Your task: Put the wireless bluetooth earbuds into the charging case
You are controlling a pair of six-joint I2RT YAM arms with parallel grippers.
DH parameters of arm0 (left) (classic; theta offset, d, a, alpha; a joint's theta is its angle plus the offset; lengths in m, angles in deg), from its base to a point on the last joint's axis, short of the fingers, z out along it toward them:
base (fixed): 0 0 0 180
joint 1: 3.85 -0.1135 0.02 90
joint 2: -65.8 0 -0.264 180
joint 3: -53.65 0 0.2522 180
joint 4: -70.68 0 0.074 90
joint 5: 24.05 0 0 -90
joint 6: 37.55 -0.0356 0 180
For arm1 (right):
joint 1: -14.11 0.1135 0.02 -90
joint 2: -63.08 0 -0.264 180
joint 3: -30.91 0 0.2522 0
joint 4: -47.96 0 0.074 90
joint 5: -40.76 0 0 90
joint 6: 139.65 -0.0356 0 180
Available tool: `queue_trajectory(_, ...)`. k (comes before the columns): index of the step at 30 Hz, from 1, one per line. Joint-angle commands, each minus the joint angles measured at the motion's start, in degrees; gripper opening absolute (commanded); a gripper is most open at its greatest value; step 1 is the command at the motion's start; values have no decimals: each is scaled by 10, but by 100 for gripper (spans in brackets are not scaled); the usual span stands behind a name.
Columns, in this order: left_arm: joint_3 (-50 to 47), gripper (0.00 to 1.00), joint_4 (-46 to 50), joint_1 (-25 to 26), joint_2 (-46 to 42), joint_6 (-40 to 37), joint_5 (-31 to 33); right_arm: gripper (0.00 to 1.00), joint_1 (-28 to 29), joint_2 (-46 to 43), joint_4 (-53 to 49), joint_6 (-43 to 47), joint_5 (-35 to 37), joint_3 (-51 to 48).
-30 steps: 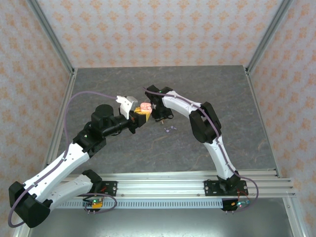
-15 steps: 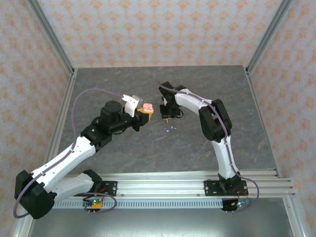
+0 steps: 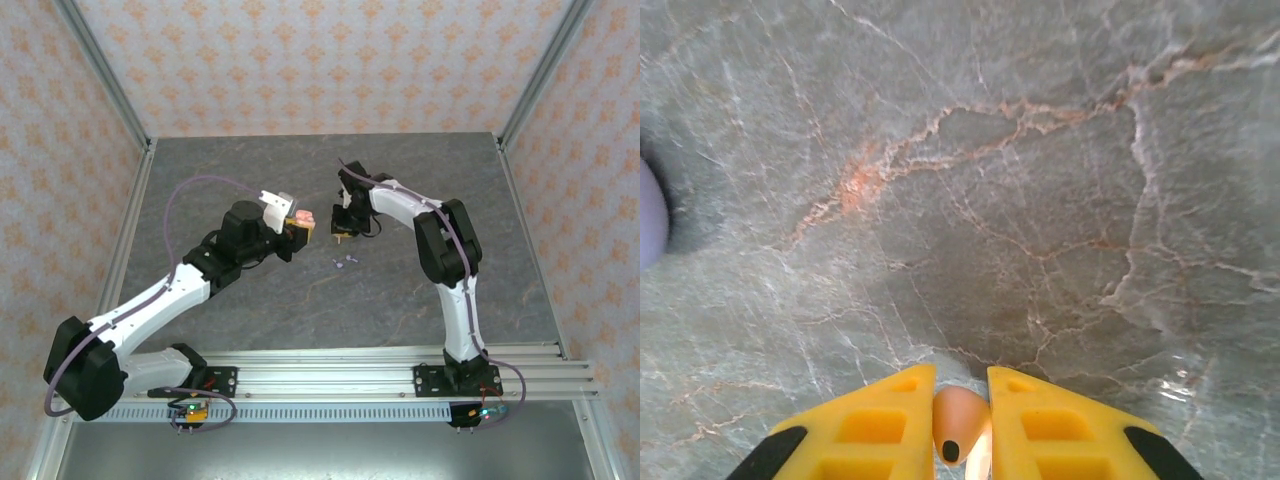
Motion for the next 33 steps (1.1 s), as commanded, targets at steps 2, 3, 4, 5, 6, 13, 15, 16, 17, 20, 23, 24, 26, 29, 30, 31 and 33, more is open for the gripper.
queue_trajectory(2,4,14,-52,1,5,5,22,18,-9,-67,35,-17,-22,-20)
queue_trajectory(3,0,14,-55,2,7,5,22,18,-12,-75,41,-21,-25,-24)
queue_trajectory(4,-3,14,-61,1,7,4,23,18,-14,-83,47,-24,-31,-30)
queue_trajectory(5,-10,14,-70,1,6,3,23,18,-17,-90,52,-27,-37,-34)
queue_trajectory(6,-16,14,-79,1,5,2,24,18,-19,-97,54,-28,-43,-36)
queue_trajectory(13,-78,14,-158,1,-6,-21,29,18,-23,-144,62,-32,-59,-44)
queue_trajectory(15,-82,14,-159,1,-2,-27,32,18,-23,-158,64,-35,-60,-47)
queue_trajectory(16,-83,14,-161,1,0,-29,31,18,-23,-166,66,-36,-61,-48)
queue_trajectory(17,-85,14,-166,1,2,-31,31,18,-23,-173,70,-39,-63,-51)
queue_trajectory(20,-90,14,-186,1,13,-31,31,18,-23,-196,84,-44,-75,-60)
queue_trajectory(23,-94,14,-207,1,26,-28,31,18,-24,-219,98,-46,-92,-71)
queue_trajectory(24,-96,13,-216,1,30,-26,29,18,-23,-230,105,-47,-97,-76)
queue_trajectory(26,-100,13,-237,1,37,-20,27,18,-23,-249,121,-49,-109,-88)
queue_trajectory(29,-108,13,-279,1,49,-11,21,18,-23,-282,147,-52,-118,-107)
queue_trajectory(30,-111,13,-294,1,53,-7,18,18,-24,-295,156,-53,-121,-114)
queue_trajectory(31,-113,13,-306,1,57,-2,17,18,-23,-305,165,-53,-125,-121)
queue_trajectory(33,-114,13,-325,1,65,5,10,18,-23,-329,183,-53,-130,-136)
